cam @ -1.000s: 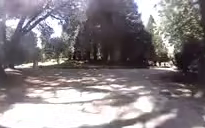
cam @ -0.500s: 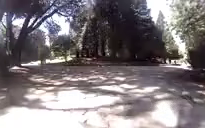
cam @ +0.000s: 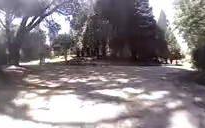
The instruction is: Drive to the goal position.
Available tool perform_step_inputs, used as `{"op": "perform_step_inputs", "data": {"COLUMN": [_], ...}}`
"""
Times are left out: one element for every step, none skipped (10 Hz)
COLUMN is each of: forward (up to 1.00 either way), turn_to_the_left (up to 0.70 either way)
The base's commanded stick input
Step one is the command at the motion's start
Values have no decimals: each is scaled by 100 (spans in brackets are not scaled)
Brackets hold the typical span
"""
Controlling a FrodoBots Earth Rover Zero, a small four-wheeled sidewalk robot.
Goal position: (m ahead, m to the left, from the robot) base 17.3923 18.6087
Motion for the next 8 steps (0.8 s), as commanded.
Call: {"op": "perform_step_inputs", "data": {"forward": [70,70,70,70,70,70,70,70], "turn_to_the_left": [0,0,0,0,0,0,0,0]}}
